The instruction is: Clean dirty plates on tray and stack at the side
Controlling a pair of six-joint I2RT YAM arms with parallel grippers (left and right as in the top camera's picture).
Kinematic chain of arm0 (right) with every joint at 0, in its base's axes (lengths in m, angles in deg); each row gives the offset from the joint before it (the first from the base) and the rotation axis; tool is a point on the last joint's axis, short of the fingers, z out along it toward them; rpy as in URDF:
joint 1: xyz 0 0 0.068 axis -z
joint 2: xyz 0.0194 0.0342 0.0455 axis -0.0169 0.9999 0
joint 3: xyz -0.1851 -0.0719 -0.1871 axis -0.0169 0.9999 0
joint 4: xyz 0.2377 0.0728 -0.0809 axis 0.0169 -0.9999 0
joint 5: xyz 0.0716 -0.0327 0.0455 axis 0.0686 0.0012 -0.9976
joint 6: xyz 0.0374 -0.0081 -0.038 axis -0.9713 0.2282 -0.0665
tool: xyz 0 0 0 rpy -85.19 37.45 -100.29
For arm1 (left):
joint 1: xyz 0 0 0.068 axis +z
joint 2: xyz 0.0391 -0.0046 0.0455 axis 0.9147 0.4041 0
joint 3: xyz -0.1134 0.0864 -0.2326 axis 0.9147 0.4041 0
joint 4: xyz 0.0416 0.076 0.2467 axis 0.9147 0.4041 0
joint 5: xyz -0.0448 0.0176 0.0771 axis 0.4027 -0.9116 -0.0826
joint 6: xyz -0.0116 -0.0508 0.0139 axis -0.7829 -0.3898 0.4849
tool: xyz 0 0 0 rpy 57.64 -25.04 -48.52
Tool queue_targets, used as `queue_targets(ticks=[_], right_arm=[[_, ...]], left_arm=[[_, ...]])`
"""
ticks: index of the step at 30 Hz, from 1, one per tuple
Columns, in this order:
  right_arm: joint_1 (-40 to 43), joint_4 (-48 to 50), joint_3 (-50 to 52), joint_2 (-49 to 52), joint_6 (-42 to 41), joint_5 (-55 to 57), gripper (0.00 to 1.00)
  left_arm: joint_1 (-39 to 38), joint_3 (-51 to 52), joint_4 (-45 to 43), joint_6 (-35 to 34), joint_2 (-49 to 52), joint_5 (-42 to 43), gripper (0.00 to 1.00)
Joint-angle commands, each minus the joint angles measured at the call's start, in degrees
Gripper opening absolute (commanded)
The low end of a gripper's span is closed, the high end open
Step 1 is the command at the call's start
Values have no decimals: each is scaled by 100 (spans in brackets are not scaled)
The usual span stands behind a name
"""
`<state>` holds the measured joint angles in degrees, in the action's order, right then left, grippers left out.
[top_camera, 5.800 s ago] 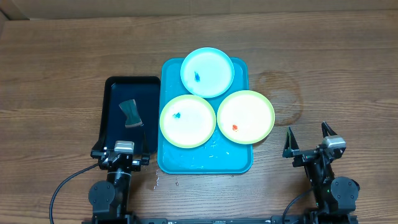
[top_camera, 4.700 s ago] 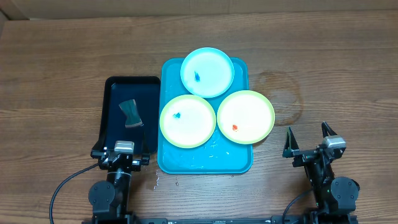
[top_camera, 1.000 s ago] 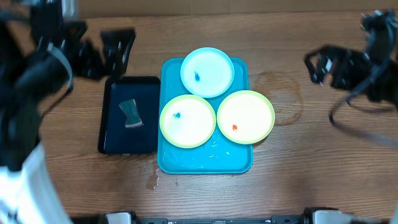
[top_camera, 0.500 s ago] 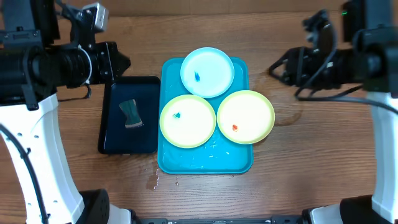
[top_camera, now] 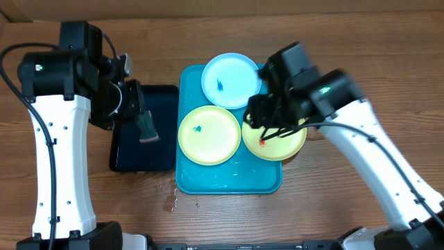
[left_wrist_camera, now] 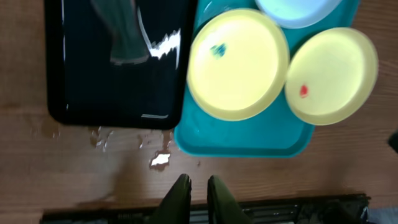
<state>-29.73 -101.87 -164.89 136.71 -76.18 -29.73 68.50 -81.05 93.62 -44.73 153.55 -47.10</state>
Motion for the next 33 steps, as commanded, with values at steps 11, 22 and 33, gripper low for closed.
queue_targets(ticks=[11,22,33], right_arm=[[-638,2629,1987,474,-647,1445,53],[-636,3547,1985,1099,-647,1443,53],[-376,859,-245,986,-407,973,61]], left_arm=[[-22,2240,-754,-195,-741,-326,19],[-22,3191,-1357,-1064,-2334,-1331,19],[-28,3161,-3366,-555,-2627,-17,87]])
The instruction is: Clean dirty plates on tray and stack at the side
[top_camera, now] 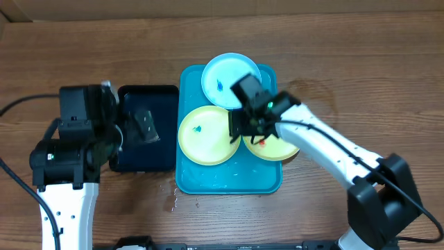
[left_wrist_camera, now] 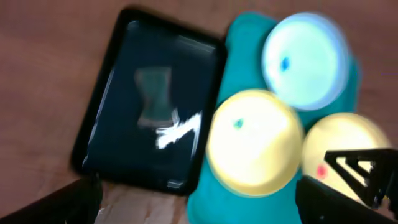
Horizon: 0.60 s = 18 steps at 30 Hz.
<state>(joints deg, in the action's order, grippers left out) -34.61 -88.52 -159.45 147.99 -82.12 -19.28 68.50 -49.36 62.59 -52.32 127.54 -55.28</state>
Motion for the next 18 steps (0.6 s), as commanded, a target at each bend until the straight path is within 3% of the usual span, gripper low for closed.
queue_targets(ticks=[1,3,4,7,12,13,16,18], right_arm=[[111,-684,-951,-142,249,-68,64],[109,-914,-1141,-142,348,-70,76],[109,-935,-1161,-151,345,-76,82],[120,-929,-1156,-146,343,-74,88],[107,-975,-1141,-103,315,-98,89],[83,-981,-1117,-90,293,-105,89],[-20,-975,-946,-83,273,-116,89],[-76,-975,-769,-83,111,-114,88]], left_arm=[[-42,-9,-330,334,-24,1110,66],[-94,-9,-345,704,-24,1775,6],[-140,-7,-264,761,-24,1937,4],[-400,13,232,772,-24,1893,4],[-946,293,1110,767,-24,1172,4],[-1021,374,1215,763,-24,1040,9],[-1134,695,1320,717,-24,831,34],[-1137,920,1191,697,-11,835,43]])
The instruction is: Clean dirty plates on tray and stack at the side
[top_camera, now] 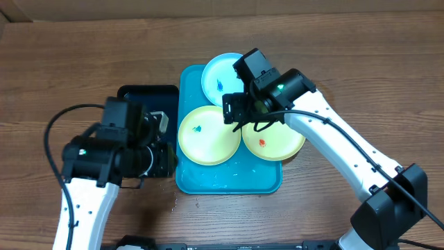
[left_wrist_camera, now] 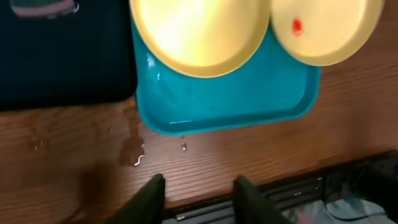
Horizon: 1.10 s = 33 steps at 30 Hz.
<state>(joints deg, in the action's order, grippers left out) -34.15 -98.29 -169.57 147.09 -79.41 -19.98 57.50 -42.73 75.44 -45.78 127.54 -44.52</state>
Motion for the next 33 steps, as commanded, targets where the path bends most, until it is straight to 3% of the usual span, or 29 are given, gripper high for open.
queue_targets(ticks=[1,3,8,11,13,19,22,25,27,33], right_arm=[[-136,4,317,7,-258,-46,87],[-177,55,505,7,-407,-46,84],[-275,227,1091,7,-474,365,65],[-90,208,1134,4,-555,678,57],[256,155,1093,-13,-553,699,56],[1257,-291,1001,-24,-197,-177,57],[1635,-540,1001,-24,142,-389,65],[1862,-621,1003,-22,398,-273,68],[1965,-616,1019,-22,396,-83,71],[2120,-616,1027,-22,374,66,75]], left_arm=[[-37,376,-216,-2,-2,-243,44],[-37,544,-481,-81,42,-240,47],[-35,629,-1047,-273,315,-249,56],[-35,632,-1246,-304,516,-634,62],[-13,592,-1342,-584,752,-1283,71],[433,400,-1340,-811,1362,-1895,73],[911,398,-1598,-813,1672,-1886,68],[1351,398,-1939,-815,1956,-1714,51],[1580,398,-2203,-813,2173,-1484,45],[1676,398,-2811,-813,2839,-1222,47]])
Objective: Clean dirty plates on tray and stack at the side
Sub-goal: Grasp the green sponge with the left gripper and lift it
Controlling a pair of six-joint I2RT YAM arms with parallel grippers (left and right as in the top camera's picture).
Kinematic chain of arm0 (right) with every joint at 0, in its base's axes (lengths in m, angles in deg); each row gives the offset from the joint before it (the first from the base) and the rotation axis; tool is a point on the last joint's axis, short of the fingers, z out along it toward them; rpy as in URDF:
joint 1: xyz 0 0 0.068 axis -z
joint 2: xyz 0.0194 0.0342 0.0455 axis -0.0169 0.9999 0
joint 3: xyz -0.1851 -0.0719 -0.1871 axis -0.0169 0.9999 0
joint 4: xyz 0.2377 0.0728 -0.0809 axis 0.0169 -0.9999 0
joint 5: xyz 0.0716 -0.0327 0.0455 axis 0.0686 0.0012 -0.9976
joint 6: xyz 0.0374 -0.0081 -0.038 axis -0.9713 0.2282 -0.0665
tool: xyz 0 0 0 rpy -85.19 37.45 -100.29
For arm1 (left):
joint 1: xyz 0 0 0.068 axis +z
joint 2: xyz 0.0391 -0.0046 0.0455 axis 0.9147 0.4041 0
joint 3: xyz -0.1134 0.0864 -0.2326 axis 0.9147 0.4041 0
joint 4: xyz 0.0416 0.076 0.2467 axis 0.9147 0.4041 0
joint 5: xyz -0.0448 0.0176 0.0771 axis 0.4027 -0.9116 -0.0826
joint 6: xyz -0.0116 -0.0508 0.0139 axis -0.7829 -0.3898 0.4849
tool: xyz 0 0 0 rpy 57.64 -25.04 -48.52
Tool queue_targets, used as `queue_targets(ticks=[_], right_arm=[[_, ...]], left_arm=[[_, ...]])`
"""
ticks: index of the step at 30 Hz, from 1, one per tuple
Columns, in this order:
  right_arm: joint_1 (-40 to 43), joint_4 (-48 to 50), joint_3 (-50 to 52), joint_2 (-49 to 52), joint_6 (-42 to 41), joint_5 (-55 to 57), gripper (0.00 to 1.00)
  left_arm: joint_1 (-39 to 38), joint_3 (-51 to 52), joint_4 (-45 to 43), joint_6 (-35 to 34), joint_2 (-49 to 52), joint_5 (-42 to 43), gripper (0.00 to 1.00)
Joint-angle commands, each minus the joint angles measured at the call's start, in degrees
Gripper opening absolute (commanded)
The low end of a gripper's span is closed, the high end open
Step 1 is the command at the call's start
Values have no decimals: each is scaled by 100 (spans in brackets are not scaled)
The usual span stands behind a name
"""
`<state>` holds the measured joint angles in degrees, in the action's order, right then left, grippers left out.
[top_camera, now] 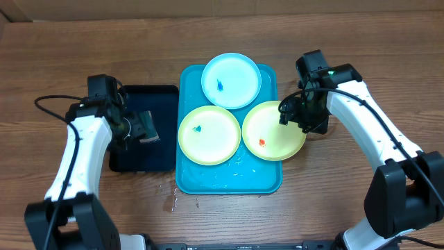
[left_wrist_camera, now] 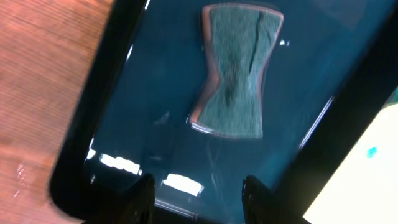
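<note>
A teal tray (top_camera: pixel 229 179) holds three plates: a blue one (top_camera: pixel 231 80) with a blue spot, a yellow-green one (top_camera: pixel 209 135) with a blue-green spot, and a yellow one (top_camera: pixel 272 130) with a red spot, overhanging the tray's right edge. To the left, a green sponge (top_camera: pixel 146 128) (left_wrist_camera: pixel 236 87) lies in a black water tray (top_camera: pixel 142 158) (left_wrist_camera: pixel 93 118). My left gripper (top_camera: pixel 130 129) (left_wrist_camera: pixel 199 202) hangs open over the black tray, just short of the sponge. My right gripper (top_camera: pixel 295 115) sits at the yellow plate's right rim; its jaws are not discernible.
Water drops lie on the wooden table (top_camera: pixel 173 201) in front of the two trays. Bare wood lies to the right of the teal tray, beyond my right arm.
My left gripper, still open, has gone from the front of the teal tray to the black tray, facing the sponge. My right gripper has moved from between the plates to the yellow plate's right rim.
First my left gripper was shut, high by the black tray, and my right was over the yellow plate's left edge. Then the left was open, looking over both trays, later over the teal tray's front. Now it is at the sponge. The plates have stayed put.
</note>
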<state>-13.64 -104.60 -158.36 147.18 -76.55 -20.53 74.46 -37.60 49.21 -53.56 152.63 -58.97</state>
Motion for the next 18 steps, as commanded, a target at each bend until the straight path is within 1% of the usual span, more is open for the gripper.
queue_targets(ticks=[1,5,8,10,13,18], right_arm=[[76,17,-94,-31,87,120,75],[76,39,-94,-31,87,120,77],[76,35,-94,-31,87,120,77],[76,31,-94,-31,87,120,77],[76,31,-94,-31,87,122,77],[76,37,-94,-31,87,120,78]], left_arm=[[-28,-116,-284,-33,417,221,45],[-87,-116,-752,-9,767,289,35],[-94,-116,-1045,-13,918,282,34],[-94,-116,-1174,-15,949,289,31],[-127,-116,-1405,37,1005,382,31],[-350,-114,-1495,348,1207,341,33]])
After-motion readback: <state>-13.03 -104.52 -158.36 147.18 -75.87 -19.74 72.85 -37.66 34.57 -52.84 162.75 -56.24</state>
